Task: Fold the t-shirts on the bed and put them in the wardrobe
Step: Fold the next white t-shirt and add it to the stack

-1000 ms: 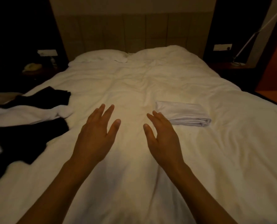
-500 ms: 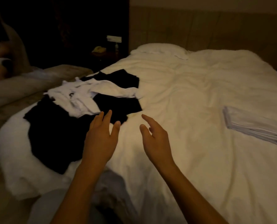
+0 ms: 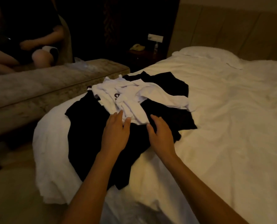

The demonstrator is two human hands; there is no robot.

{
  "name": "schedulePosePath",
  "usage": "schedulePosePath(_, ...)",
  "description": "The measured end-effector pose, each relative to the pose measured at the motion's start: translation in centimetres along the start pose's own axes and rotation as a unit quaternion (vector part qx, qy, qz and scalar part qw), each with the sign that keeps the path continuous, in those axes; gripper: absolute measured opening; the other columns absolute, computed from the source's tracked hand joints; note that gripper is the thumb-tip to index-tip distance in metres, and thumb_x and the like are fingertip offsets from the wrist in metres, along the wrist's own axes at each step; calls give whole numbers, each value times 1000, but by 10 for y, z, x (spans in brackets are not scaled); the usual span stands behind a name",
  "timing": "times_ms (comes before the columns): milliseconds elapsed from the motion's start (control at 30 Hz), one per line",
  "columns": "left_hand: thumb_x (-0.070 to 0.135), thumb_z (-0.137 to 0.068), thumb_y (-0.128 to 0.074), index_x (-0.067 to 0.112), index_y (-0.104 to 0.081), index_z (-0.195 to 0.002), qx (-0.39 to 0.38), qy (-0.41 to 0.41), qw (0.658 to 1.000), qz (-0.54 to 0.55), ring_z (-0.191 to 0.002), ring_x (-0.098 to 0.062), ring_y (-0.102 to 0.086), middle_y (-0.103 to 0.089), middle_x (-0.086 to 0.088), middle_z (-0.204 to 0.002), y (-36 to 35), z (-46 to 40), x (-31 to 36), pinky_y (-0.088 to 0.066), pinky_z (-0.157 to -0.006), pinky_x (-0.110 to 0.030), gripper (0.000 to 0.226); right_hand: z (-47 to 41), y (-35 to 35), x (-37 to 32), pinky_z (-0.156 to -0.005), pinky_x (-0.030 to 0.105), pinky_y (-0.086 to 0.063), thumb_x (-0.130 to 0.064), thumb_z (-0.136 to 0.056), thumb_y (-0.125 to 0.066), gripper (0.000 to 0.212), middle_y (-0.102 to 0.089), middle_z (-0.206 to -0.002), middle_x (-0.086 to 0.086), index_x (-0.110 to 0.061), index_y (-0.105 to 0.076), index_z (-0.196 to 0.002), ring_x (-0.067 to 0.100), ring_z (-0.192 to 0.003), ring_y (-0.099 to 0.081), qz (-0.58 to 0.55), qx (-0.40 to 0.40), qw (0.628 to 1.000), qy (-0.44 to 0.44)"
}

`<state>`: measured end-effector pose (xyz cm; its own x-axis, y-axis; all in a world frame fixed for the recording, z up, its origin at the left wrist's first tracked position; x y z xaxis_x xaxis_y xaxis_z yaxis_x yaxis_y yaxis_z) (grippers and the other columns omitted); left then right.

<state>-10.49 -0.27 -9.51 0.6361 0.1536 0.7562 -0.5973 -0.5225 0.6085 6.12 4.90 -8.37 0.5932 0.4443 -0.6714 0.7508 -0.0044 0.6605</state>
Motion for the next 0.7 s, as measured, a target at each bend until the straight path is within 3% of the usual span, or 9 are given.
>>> schedulePosePath(133, 43, -104, -35, 24, -27, -154, -7, 19, 999, 44, -148, -15, -20, -24, 0, -162, -16, -47, -10, -18, -121, -34, 55, -52, -30, -7, -118, 33, -20, -33, -99, -47, 53, -43, -151, 11, -8, -43, -146, 27, -145, -29, 119, -12, 987, 106)
schedulePosePath(233, 41, -105, -30, 22, -21, -156, -30, 19, 998, 44, -150, -11, -13, -16, 3, -164, -32, -72, -19, -9, -119, -26, 54, -76, -49, -2, -118, 33, -18, -32, -99, -52, 54, -42, -152, 11, -8, -41, -147, 27, -145, -29, 147, -49, 978, 137)
schedulePosePath(333, 43, -104, -28, 20, -19, -157, -34, 23, 999, -8, -148, -18, -19, -16, 1, -164, -45, -79, -34, -14, -119, -33, 58, -80, -67, 14, -116, 35, -23, -42, -98, -48, 58, -51, -143, 12, -10, -42, -147, 28, -141, -35, 198, -66, 967, 143)
schedulePosePath(400, 46, -104, -27, 20, -21, -156, -33, 30, 998, -41, -144, -25, -26, -21, -2, -162, -49, -77, -38, -20, -116, -41, 59, -78, -72, 20, -108, 40, -34, -45, -94, -46, 59, -61, -125, 14, -10, -52, -140, 33, -129, -47, 225, -49, 961, 152)
schedulePosePath(533, 43, -104, -28, 19, -34, -151, -42, 43, 998, -4, -131, -32, -42, -38, -13, -149, -48, -69, -38, -34, -108, -41, 53, -73, -67, 18, -86, 40, -44, -40, -88, -50, 40, -63, -94, 11, -11, -74, -101, 34, -101, -57, 181, 5, 969, 167)
schedulePosePath(700, 39, -102, -41, 17, -60, -128, -38, 23, 997, 67, -112, -28, -58, -63, -10, -124, -38, -49, -23, -46, -96, -37, 39, -52, -56, 22, -87, 26, -37, -41, -92, -48, 41, -65, -96, 11, -7, -70, -86, 27, -106, -56, 44, -22, 989, 141)
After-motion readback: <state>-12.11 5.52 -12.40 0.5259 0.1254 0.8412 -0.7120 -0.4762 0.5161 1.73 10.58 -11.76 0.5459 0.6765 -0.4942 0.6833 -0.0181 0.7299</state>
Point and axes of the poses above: each hand's wrist, its own z-axis away from the middle knuckle, its own y-axis out of the back of the hand, x = y × z, the point moved 8 cm from there along -z, towards the middle knuckle
